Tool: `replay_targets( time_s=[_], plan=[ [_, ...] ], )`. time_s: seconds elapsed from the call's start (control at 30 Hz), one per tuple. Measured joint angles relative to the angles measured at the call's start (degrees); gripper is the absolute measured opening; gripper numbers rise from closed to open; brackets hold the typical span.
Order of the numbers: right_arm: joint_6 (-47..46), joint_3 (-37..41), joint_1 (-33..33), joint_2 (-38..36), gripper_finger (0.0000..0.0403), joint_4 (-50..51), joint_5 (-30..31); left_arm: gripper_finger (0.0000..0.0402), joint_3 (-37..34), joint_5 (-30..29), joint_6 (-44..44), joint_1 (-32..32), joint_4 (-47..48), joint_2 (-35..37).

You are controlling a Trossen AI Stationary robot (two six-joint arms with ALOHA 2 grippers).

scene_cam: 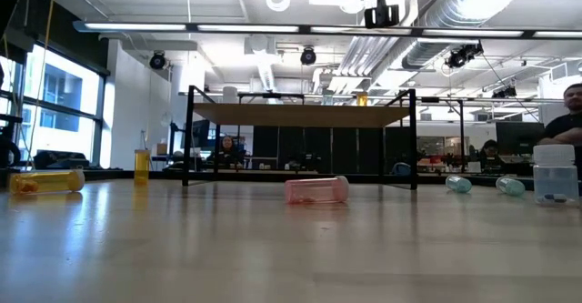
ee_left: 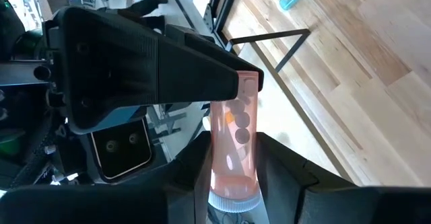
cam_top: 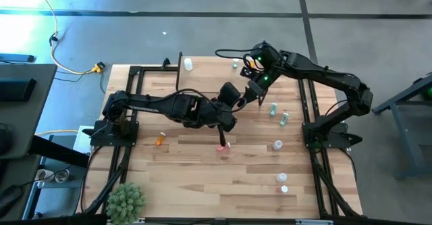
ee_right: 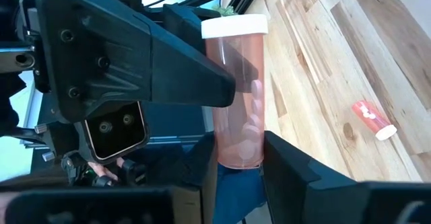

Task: Pick and place medicine bottles onto shelf by color
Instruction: Put the top pink pill bottle on the shelf

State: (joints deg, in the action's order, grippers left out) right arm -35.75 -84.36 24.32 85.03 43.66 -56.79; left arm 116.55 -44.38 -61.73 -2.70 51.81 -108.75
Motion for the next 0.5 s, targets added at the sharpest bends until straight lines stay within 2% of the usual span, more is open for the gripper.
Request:
replay_targets(
  time_s=[0.27, 0.5],
  plan=[
    [-0.1, 0.0, 0.0, -0.02, 0.0085, -0.04, -0.27, 0.011, -0.02, 0.0, 0.02, 0.0, -0.87, 0.0],
    [-0.26, 0.0, 0.0, -0.02, 0.0084, -0.39, -0.18, 0.0156, -0.02, -0.56, 3.88, 0.0, -1.38, 0.0]
  ],
)
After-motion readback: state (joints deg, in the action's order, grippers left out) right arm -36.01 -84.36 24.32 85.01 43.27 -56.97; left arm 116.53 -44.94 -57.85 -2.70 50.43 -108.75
